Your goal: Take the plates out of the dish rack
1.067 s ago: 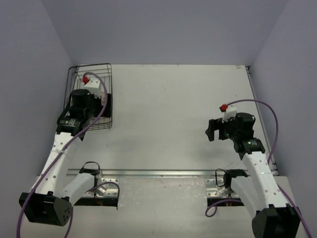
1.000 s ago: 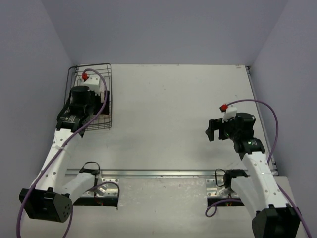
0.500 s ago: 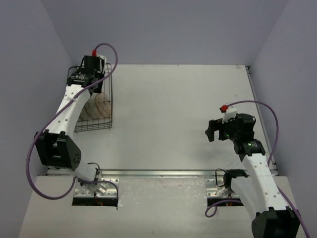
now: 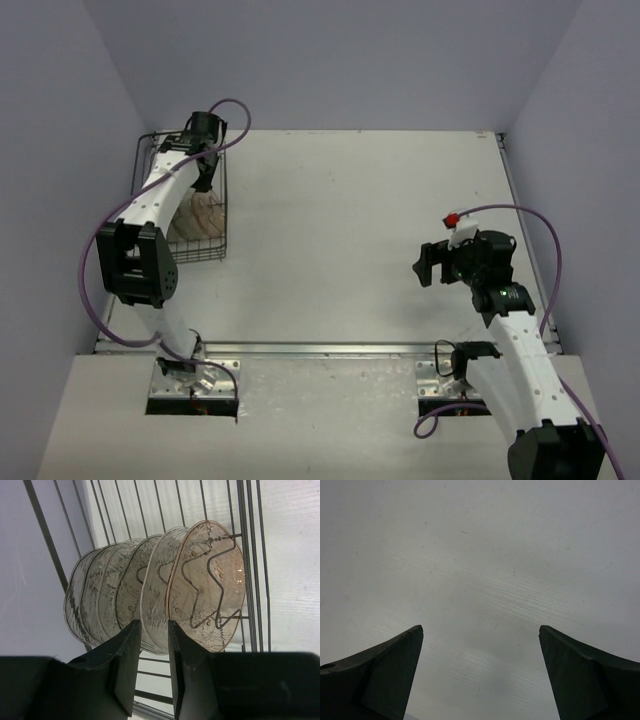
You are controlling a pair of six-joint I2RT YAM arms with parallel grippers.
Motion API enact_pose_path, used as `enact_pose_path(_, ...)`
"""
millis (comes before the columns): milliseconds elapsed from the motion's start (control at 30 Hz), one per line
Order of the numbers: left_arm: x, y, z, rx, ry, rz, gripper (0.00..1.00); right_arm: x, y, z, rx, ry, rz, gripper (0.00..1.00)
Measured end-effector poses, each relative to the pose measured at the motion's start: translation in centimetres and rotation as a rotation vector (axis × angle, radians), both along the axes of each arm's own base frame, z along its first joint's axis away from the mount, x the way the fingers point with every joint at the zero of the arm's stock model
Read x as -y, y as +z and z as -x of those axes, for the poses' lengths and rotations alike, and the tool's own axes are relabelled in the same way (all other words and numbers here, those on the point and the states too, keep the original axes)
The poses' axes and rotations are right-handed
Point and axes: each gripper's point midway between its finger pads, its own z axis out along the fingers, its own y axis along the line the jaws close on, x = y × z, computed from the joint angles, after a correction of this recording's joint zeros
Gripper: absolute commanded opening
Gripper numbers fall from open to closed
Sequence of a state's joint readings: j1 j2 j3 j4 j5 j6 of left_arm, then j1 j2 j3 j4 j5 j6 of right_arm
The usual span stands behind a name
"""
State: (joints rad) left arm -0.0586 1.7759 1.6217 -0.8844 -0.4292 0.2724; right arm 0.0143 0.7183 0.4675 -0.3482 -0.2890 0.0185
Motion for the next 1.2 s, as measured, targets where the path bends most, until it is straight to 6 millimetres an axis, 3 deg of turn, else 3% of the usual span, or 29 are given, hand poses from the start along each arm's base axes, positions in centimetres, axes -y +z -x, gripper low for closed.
enact_pose_path(367, 0.0, -3.3, 0.1, -0.092, 0.023, -0.001, 0.23, 0.0, 0.0, 0.0, 0.012, 0.002, -0.002, 0.99)
enact_pose_path(533, -0.4, -4.1, 0.2, -0.114, 0.046, -0.019, 0.13, 0.0, 0.0, 0.0, 0.012, 0.002, -0.002, 0.99)
enact_pose_path(900, -1.2, -3.3, 0.3, -0.095, 0.099, -0.065, 0.0, -0.1, 0.1, 0.1, 0.022, 0.005, -0.004, 0.99)
enact_pose_path(1200, -1.6, 0.0, -0.8, -0.024, 0.121, -0.159, 0.0, -0.2, 0.3, 0.0, 0.033, 0.009, -0.006, 0.99)
